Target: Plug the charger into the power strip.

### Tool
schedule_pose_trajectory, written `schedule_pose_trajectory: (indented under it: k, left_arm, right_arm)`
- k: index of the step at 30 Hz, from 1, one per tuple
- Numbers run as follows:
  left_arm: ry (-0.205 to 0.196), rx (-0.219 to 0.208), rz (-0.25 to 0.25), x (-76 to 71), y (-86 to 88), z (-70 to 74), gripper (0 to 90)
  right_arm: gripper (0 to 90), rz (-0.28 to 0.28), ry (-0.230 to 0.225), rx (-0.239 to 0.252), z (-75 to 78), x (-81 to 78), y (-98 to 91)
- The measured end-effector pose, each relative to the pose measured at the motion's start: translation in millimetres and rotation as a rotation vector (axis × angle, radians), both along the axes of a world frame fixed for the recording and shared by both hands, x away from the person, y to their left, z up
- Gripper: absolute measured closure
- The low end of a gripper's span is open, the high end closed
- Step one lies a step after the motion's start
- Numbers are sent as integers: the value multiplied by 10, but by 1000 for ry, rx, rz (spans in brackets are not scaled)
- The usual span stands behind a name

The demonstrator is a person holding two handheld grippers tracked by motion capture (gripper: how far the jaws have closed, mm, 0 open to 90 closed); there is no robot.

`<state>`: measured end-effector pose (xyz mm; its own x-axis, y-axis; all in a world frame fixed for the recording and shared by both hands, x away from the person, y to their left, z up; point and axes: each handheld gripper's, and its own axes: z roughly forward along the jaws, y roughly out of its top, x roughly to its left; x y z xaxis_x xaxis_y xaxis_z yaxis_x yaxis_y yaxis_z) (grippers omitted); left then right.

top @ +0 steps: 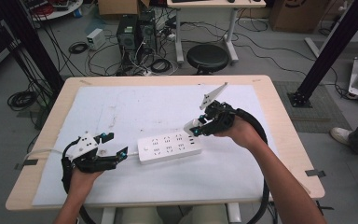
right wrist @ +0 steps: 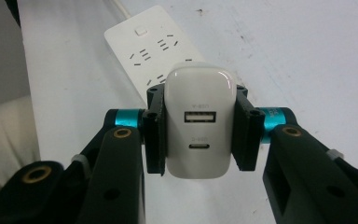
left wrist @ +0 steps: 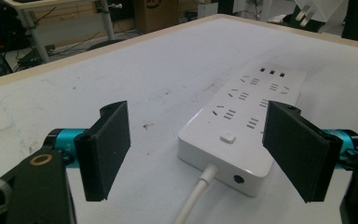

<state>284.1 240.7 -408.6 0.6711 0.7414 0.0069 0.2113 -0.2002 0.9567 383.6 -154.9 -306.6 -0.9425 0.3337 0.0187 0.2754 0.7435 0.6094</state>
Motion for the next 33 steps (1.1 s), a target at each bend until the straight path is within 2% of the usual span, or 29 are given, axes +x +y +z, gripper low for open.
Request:
schedule_pose_trajectory:
  k: [9,17,27,33]
  left_arm:
    - [4,1,8,1,47,-36,233]
    - [1,0,10,4,71,-32,233]
    - [2,-1,8,12,65,-48,233]
    - [0,3,5,12,70,-54,233]
  right_arm:
    - [637,42,2,-76,-9,160,210]
    - [637,101,-15,-152,-40,270,384]
    - [638,161,-23,-247,-163,349,511]
    - [638,196,-27,-279,-241,384,579]
